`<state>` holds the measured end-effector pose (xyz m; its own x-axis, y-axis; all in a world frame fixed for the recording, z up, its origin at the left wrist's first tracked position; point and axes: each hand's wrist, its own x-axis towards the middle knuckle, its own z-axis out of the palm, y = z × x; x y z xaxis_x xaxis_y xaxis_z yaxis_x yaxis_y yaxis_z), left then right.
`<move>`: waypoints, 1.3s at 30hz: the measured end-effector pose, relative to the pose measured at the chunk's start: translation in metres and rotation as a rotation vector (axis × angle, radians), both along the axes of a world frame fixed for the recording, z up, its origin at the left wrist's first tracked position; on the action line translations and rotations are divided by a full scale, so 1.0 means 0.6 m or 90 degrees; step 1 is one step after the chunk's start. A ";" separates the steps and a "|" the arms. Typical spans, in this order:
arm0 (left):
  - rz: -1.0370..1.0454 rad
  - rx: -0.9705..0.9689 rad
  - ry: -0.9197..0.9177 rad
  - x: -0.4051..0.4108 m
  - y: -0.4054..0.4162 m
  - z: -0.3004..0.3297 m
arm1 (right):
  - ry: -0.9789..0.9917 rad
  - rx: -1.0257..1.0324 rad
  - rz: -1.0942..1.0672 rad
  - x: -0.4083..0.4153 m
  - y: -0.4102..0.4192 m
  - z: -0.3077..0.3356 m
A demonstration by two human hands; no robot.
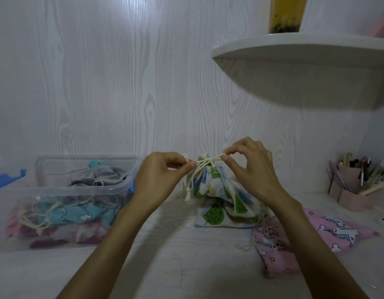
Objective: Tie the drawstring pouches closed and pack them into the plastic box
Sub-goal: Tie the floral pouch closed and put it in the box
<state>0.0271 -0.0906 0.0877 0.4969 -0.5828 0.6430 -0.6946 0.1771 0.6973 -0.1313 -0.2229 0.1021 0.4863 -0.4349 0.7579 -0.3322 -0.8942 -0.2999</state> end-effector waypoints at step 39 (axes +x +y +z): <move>-0.258 0.488 -0.125 -0.017 -0.013 -0.049 | 0.450 0.466 -0.142 -0.006 -0.094 -0.101</move>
